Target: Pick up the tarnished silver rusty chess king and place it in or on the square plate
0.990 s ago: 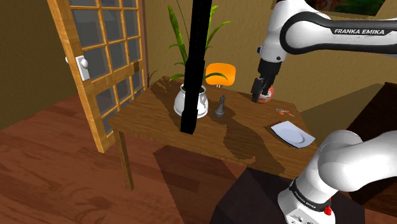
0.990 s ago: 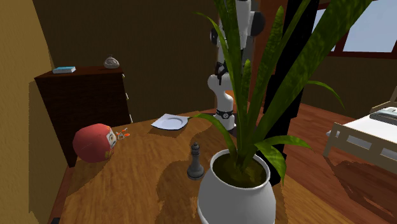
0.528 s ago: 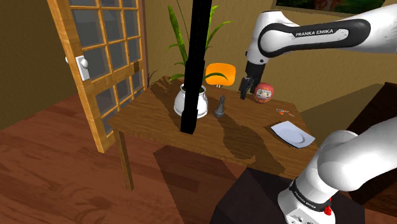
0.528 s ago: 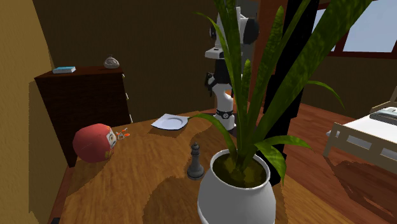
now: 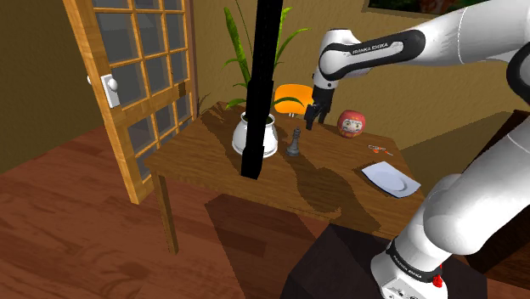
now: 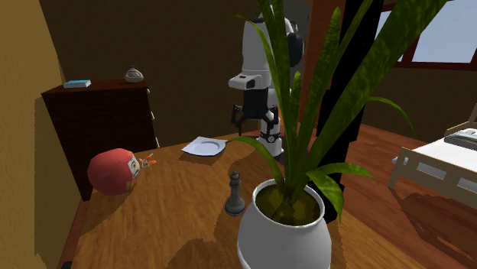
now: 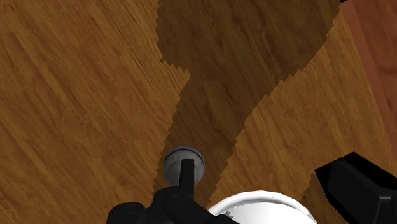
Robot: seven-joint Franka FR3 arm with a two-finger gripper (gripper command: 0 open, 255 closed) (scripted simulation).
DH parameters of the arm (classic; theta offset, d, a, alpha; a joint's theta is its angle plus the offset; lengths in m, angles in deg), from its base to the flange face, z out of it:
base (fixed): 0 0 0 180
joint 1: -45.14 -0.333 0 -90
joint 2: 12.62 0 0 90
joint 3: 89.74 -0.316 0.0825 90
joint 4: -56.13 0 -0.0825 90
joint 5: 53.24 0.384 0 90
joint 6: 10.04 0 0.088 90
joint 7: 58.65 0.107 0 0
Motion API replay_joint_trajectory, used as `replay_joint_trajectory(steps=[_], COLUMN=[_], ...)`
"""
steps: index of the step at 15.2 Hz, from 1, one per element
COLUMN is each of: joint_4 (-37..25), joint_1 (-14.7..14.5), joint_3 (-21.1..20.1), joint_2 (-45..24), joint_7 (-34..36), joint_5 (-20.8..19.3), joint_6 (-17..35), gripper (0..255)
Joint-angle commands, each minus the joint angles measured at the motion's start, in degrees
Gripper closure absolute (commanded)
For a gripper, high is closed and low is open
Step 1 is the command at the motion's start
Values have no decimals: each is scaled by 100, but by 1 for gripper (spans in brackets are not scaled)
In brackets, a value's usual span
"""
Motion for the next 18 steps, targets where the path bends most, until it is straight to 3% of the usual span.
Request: replay_joint_trajectory(steps=[1,9,18], joint_4=[-355,-1912,-1583], joint_1=[34,295,309], joint_3=[108,266,238], joint_2=[-492,-2276,-2481], joint_7=[-210,-898,-948], joint_5=[128,755,830], joint_6=[139,305,831], gripper=[0,0,0])
